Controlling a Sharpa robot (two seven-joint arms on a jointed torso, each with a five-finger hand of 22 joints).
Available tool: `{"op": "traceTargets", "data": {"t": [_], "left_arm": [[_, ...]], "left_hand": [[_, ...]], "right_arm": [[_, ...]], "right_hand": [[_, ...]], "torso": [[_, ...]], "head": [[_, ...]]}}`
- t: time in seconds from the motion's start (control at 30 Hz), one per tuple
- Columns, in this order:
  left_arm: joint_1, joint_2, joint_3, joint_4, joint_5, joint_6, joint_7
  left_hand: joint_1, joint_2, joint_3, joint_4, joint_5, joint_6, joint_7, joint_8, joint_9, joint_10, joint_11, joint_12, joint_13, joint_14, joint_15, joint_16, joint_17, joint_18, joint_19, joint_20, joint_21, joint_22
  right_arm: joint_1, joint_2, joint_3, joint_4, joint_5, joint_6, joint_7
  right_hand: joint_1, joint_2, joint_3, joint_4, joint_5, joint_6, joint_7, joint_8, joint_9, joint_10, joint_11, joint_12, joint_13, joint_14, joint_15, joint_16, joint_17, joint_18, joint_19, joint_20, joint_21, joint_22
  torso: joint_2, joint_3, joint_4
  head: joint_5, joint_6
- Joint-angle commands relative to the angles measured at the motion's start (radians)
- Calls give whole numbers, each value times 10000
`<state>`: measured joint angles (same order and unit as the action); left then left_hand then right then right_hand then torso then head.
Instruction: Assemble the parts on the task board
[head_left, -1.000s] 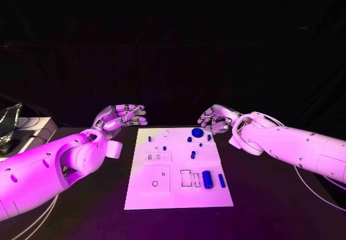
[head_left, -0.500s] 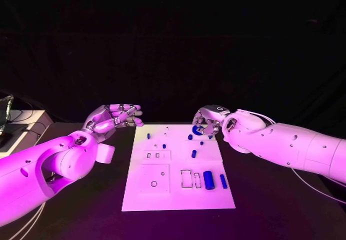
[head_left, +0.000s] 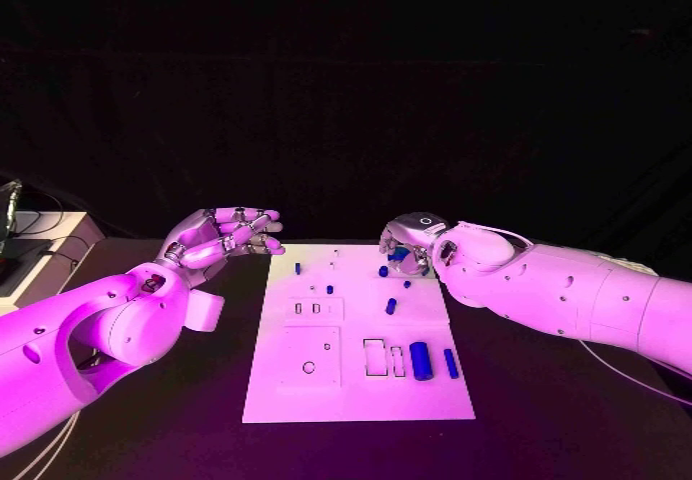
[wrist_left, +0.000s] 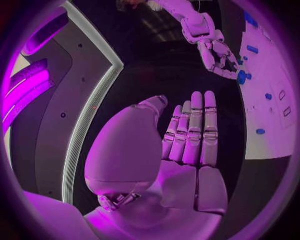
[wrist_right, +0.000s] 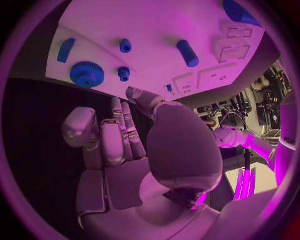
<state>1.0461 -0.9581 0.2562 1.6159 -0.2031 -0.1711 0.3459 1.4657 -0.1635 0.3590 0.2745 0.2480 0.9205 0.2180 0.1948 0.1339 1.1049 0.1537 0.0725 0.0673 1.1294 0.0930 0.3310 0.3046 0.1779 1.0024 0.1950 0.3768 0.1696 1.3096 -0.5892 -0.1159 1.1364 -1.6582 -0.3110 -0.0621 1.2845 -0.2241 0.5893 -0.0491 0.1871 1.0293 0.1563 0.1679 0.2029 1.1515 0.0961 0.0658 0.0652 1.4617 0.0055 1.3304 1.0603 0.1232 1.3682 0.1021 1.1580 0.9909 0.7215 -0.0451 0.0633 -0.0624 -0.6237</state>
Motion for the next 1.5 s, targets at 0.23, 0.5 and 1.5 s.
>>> {"op": "traceTargets", "data": {"t": [0.23,0.5,1.5], "left_arm": [[5,-50,51,155,266,70,-34],[6,-111,64,180,285,34,-62],[7,-158,89,132,287,-49,-87]], "left_hand": [[-52,-101,67,9,-29,67,16,-49,-14,37,19,-67,-1,-58,15,72,26,17,-5,-17,68,19],[-64,-107,70,11,-29,70,19,-50,-14,42,19,-67,1,-69,17,76,38,16,-14,-16,70,20],[-80,-111,85,11,-25,79,25,-52,-14,52,22,-67,3,-93,20,90,68,15,-36,-12,78,25]], "right_arm": [[-66,211,-17,-305,-546,486,-240],[-95,236,-25,-405,-671,756,-259],[-155,380,-37,-470,-611,562,-210]], "right_hand": [[-6,-111,-20,87,-78,-71,4,-73,25,-156,12,-61,8,303,20,96,39,-174,67,19,71,60],[-7,-148,-71,120,-99,-133,10,-100,33,-268,25,-59,9,281,35,120,11,-176,71,32,82,83],[104,242,134,454,-2,105,-43,93,239,273,-68,63,97,217,-21,290,-25,-260,239,5,459,663]], "torso": [[140,-57,71],[232,-92,77],[529,-174,110]], "head": [[-65,-21],[-96,-27],[-132,125]]}}
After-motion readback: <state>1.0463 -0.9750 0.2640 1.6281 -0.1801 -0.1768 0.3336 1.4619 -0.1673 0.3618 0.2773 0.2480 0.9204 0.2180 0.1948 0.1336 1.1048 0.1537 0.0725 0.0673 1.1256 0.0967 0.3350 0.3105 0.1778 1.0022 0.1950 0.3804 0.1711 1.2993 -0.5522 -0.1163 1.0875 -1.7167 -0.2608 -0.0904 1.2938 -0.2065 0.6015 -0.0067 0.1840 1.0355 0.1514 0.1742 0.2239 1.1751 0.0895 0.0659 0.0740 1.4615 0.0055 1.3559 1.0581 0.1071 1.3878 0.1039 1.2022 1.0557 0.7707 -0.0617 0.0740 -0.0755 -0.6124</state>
